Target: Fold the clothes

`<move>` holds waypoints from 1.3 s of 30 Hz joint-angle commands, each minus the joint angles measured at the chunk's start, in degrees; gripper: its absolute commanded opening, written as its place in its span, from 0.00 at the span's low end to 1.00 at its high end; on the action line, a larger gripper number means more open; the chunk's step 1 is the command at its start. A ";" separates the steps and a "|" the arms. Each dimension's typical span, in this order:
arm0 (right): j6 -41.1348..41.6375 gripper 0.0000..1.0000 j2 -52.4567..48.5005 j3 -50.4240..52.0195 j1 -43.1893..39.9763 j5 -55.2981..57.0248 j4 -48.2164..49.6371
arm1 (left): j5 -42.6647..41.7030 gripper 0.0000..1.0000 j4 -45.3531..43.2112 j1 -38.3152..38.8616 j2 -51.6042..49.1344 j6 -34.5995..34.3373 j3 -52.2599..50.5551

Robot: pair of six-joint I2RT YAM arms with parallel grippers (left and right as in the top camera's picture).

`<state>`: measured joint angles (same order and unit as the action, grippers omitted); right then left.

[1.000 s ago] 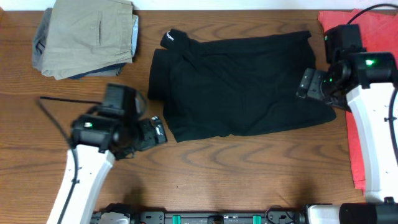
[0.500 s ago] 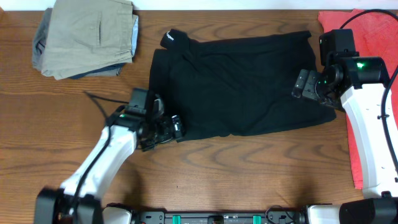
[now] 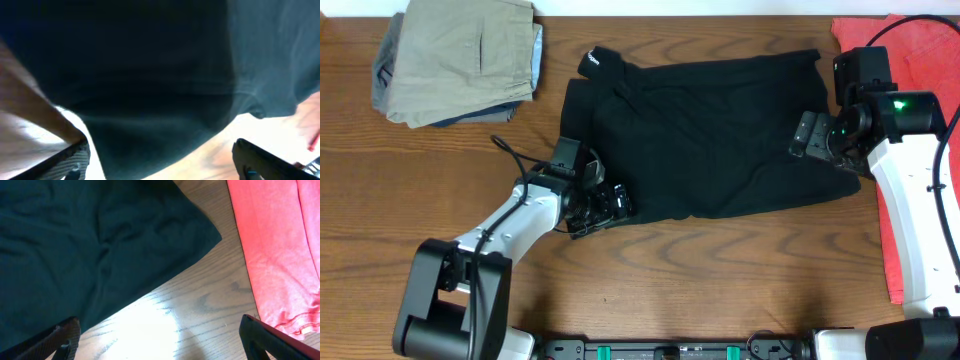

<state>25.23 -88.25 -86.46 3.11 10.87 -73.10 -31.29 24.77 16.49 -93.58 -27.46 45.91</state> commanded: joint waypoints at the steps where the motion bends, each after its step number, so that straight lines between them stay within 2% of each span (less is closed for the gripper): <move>1: -0.07 0.99 0.26 0.24 -0.85 0.00 0.07 | -0.26 0.87 -0.70 0.33 -2.12 -0.28 -0.81; 4: -0.07 0.99 0.26 0.24 -0.85 0.02 0.04 | -0.24 0.83 -1.14 0.33 -2.12 -0.26 -0.81; 7: -0.07 0.99 0.26 0.24 -0.85 0.02 0.04 | -0.22 0.70 -1.16 0.33 -2.12 -0.26 -0.81; 10: -0.07 0.99 0.26 0.35 -0.85 0.04 0.04 | -0.22 0.42 -1.16 0.31 -2.10 -0.26 -0.81; 12: -0.07 0.99 0.26 0.48 -0.85 0.07 0.07 | -0.22 0.15 -1.11 0.31 -2.01 -0.24 -0.79; 13: -0.04 0.99 0.26 0.55 -0.85 0.07 0.09 | -0.22 0.06 -1.01 0.31 -1.86 -0.24 -0.79; 21: -0.02 0.99 0.26 1.53 -0.85 1.36 0.28 | 1.95 0.06 6.27 0.31 6.01 0.48 -0.52; 27: 0.07 0.99 0.22 3.76 -0.85 1.31 1.22 | 11.65 0.06 16.00 0.31 18.84 0.81 2.62; 31: 2.34 0.99 0.22 6.60 -0.87 1.33 2.14 | 12.96 0.06 16.39 0.31 25.22 0.79 2.93; 35: 5.25 0.99 0.22 10.58 -1.25 2.05 2.27 | 13.16 0.06 17.68 0.31 26.77 0.79 2.93; 39: 7.15 0.99 0.22 15.67 -3.02 3.87 3.56 | 18.58 0.06 20.98 0.31 25.62 0.76 2.93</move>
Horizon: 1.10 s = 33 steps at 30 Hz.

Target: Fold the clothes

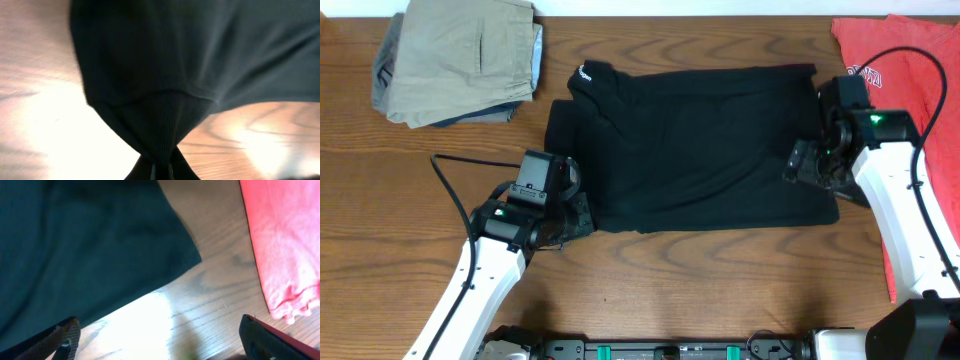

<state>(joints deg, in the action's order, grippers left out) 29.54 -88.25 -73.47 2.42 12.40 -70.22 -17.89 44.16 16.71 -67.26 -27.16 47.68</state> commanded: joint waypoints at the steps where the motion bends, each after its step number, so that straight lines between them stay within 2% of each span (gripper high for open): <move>1: 2.84 0.99 0.22 3.85 -2.82 2.25 1.33 | 5.99 0.06 2.21 0.09 -0.96 0.46 1.16; 9: 2.49 0.98 0.22 14.32 -10.38 -5.62 12.28 | 6.86 0.06 3.80 0.09 -1.92 0.48 0.98; 14: -1.57 0.84 0.22 18.58 -14.95 -14.45 17.22 | 6.86 0.06 3.74 0.09 -1.92 0.48 0.98; 16: -1.64 0.80 0.22 20.20 -15.28 -14.19 18.51 | 6.86 0.06 3.67 0.09 -1.92 0.48 0.98; 25: -0.20 0.80 0.22 26.25 -15.67 -11.76 24.13 | 6.86 0.07 3.80 0.09 -1.92 0.48 0.98; 29: 0.11 0.69 0.22 26.51 -16.52 -11.74 25.03 | 6.86 0.07 3.80 0.09 -1.92 0.48 0.96; 33: 1.44 0.66 0.22 27.12 -17.64 -9.49 25.05 | 6.84 0.07 3.80 0.09 -1.92 0.48 0.96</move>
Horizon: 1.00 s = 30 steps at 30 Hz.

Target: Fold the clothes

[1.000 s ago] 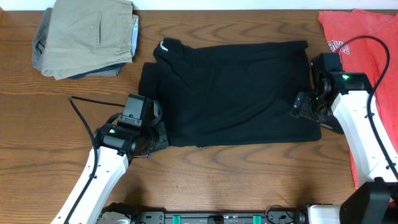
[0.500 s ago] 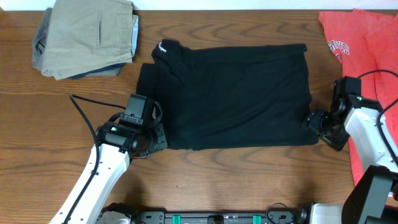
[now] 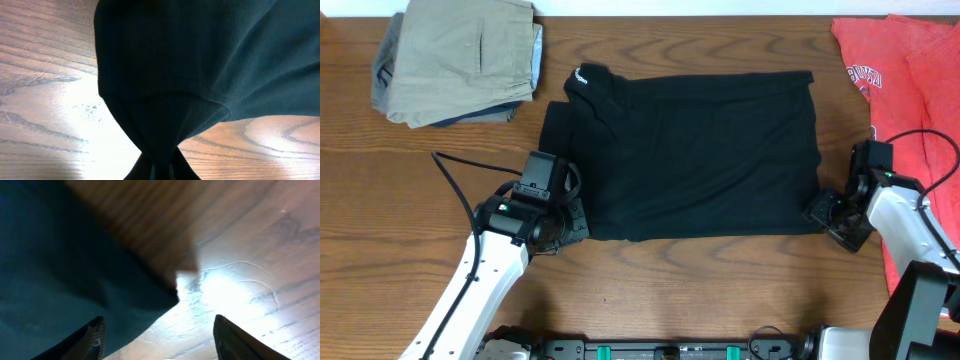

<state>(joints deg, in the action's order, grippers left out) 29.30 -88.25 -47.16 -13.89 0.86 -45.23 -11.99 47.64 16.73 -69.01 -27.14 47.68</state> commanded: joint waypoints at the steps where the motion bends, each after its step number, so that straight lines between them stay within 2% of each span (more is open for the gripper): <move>1: 2.49 0.65 0.22 1.05 -1.88 3.06 0.07 | 0.94 0.07 0.35 0.07 -0.17 0.46 0.96; 9: 2.73 0.63 0.17 1.44 -3.93 3.41 -0.02 | 0.94 0.07 0.28 0.07 -0.17 0.46 0.92; 25: 1.29 0.65 0.11 4.59 -3.93 -0.28 6.60 | 0.94 0.07 0.33 0.07 -0.17 0.46 0.92; 30: 1.29 0.61 0.11 6.10 -3.93 -0.28 7.10 | 0.94 0.07 0.28 0.07 -0.17 0.46 0.92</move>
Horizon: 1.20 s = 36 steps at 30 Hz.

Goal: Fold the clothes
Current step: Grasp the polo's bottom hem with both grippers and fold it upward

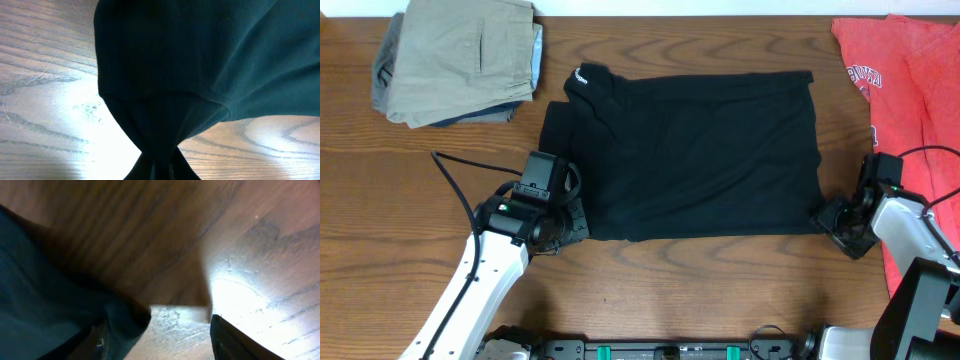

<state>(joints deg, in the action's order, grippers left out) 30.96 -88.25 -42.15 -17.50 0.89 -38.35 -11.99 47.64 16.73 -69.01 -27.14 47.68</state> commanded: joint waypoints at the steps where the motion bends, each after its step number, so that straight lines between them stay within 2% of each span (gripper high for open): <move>1: -0.35 0.59 0.11 1.38 -0.31 -0.42 0.33 | 0.94 0.07 0.28 0.07 -0.17 0.46 0.92; 9: -0.35 0.33 0.11 2.25 -0.02 -2.45 1.55 | 0.94 0.07 0.35 0.07 -0.17 0.46 0.92; 13: -0.35 0.09 0.11 2.25 -0.02 -2.45 1.25 | 0.94 0.07 0.35 0.07 -0.17 0.46 0.92; 15: -0.35 0.02 0.13 2.10 -0.02 -2.45 0.52 | 0.92 0.06 0.46 0.07 -0.17 0.46 0.92; 25: -0.35 0.01 3.76 -4.07 -0.61 -2.40 -9.33 | 0.92 0.06 6.95 0.09 2.10 0.46 0.94; 32: -0.37 0.01 14.32 -6.56 -0.59 -2.25 -15.13 | -0.26 0.06 13.05 0.07 11.56 0.26 1.09; 36: -1.46 0.01 20.52 -6.56 -0.59 -2.45 -15.80 | -2.34 0.06 12.87 0.07 17.33 0.24 1.11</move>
<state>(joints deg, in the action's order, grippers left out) 30.55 -71.46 -47.70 -17.52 -2.15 -54.00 -13.15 60.58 16.73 -55.16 -27.16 47.68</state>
